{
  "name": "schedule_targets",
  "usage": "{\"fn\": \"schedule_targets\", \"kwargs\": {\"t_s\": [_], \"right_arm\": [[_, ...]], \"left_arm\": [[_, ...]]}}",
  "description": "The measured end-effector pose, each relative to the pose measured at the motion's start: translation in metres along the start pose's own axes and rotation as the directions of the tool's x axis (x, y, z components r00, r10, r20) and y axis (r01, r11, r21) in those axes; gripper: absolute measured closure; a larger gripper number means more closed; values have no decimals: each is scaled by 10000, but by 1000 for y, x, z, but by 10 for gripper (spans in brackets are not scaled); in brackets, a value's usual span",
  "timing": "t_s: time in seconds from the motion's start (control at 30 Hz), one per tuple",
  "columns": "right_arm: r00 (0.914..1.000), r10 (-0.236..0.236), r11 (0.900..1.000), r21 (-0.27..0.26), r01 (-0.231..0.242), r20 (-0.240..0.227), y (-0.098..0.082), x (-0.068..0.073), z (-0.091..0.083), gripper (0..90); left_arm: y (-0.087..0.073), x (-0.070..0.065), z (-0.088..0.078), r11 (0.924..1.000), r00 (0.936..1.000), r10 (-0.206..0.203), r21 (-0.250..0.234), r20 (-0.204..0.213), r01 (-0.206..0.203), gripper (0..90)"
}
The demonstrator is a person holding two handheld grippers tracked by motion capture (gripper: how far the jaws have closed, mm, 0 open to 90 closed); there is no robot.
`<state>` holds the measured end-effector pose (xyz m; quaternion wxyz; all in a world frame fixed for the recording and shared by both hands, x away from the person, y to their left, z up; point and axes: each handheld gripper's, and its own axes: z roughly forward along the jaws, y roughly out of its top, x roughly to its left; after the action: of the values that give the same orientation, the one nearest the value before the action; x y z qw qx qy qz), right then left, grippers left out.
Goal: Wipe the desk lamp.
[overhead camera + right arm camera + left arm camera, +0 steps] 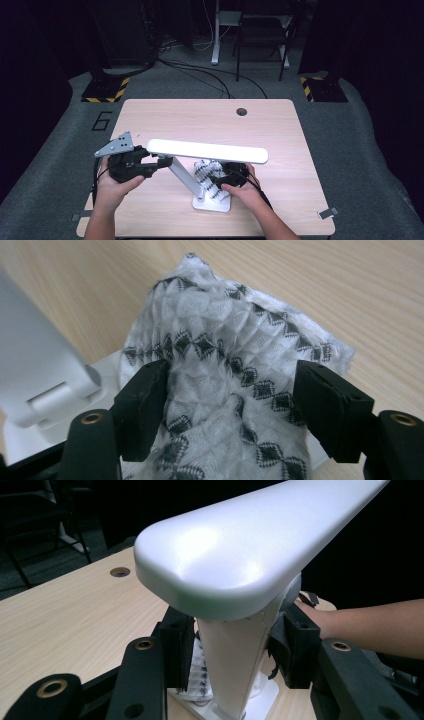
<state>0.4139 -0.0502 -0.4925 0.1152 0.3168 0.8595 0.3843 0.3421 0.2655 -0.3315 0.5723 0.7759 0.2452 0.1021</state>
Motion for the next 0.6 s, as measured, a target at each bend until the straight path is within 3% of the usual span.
{"fn": "schedule_targets", "kwargs": {"t_s": [0.17, 0.33, 0.4, 0.5, 0.6], "right_arm": [[9997, 247, 9995, 174, -247, 11, -3, -1, 10, 332], [9997, 49, 9999, -136, -52, -221, -7, 3, 8, 579], [9995, -147, 9999, -19, 146, -280, -6, 7, 5, 662], [9962, -198, 9998, -69, 193, -850, -2, 12, -4, 715], [9870, 181, 9953, -909, -330, -1598, 6, 18, -20, 719]], "left_arm": [[0, 0, 0, 10000, 10000, 34, -4, -12, -34, 565], [0, -1, 0, 10000, 10000, 52, -34, -41, -52, 565], [0, -2, 0, 10000, 10000, 43, 17, -71, -43, 565], [0, -2, -1, 10000, 9999, 41, 34, -103, -41, 565], [0, -2, -1, 10000, 9999, 51, 20, -94, -51, 566]]}}
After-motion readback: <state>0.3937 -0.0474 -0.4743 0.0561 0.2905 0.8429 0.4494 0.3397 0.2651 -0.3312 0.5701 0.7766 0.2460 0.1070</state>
